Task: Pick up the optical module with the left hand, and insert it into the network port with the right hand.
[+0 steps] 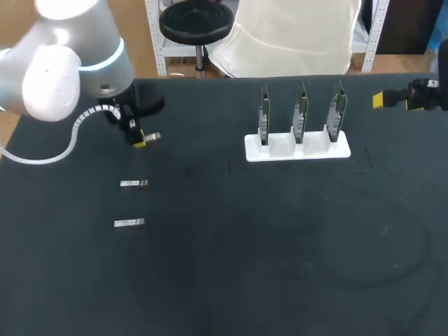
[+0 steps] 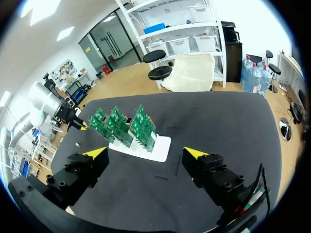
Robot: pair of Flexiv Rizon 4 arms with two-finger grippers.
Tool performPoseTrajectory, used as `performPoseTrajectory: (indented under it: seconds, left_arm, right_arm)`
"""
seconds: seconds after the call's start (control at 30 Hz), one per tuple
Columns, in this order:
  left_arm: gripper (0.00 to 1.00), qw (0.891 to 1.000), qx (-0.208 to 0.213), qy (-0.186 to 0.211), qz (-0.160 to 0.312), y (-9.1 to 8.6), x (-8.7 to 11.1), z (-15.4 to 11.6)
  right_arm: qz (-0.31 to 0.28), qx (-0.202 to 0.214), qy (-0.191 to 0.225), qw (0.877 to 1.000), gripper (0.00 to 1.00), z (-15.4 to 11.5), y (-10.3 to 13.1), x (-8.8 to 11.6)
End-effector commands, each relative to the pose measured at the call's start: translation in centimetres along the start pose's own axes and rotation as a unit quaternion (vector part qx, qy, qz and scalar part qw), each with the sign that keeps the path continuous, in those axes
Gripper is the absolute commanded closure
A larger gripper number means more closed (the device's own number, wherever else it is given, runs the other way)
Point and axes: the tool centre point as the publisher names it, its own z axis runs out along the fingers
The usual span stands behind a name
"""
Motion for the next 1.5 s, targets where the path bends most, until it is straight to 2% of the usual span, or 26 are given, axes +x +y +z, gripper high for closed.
performPoseTrajectory:
  seconds: [0.03,0.1,0.23,0.4,0.53,0.7,0.87,1.0,1.2,1.5]
  left_arm:
    - [1.00,0.996,-0.030,-0.065,-0.048,0.0,0.4,-3.2]
    - [1.00,0.991,-0.049,-0.103,-0.071,0.6,-0.4,-5.3]
    - [1.00,0.972,-0.069,-0.190,-0.120,1.6,-2.4,-9.7]
    - [1.00,0.951,-0.099,-0.273,-0.109,1.8,-5.9,-14.4]
    - [1.00,0.926,-0.098,-0.347,-0.113,1.4,-8.9,-17.8]
    - [1.00,0.898,-0.085,-0.419,-0.106,0.3,-12.6,-20.9]
    - [1.00,0.871,-0.088,-0.479,-0.063,-1.4,-15.6,-21.9]
    - [1.00,0.862,-0.072,-0.499,-0.053,-2.6,-17.5,-21.6]
    - [1.00,0.834,-0.037,-0.549,-0.051,-3.9,-20.2,-22.2]
    - [1.00,0.806,-0.001,-0.591,-0.028,-5.2,-23.8,-22.3]
  right_arm:
    - [0.000,0.003,-0.001,1.000,0.00,-0.1,0.1,0.1]
    - [0.000,0.003,-0.001,1.000,0.00,-0.1,0.1,0.1]
    - [0.000,0.003,-0.001,1.000,0.00,-0.1,0.1,0.1]
    - [0.000,0.003,-0.001,1.000,0.00,-0.1,0.1,0.1]
    - [0.000,0.003,-0.001,1.000,0.00,-0.1,0.1,0.1]
    - [0.000,0.003,-0.001,1.000,0.00,-0.1,0.1,0.1]
    - [0.000,0.003,-0.001,1.000,0.00,-0.1,0.1,0.1]
    - [0.000,0.003,-0.001,1.000,0.00,-0.1,0.1,0.1]
    - [0.000,0.003,-0.001,1.000,0.00,-0.1,0.1,0.1]
    - [0.000,0.003,-0.001,1.000,0.00,-0.1,0.1,0.1]
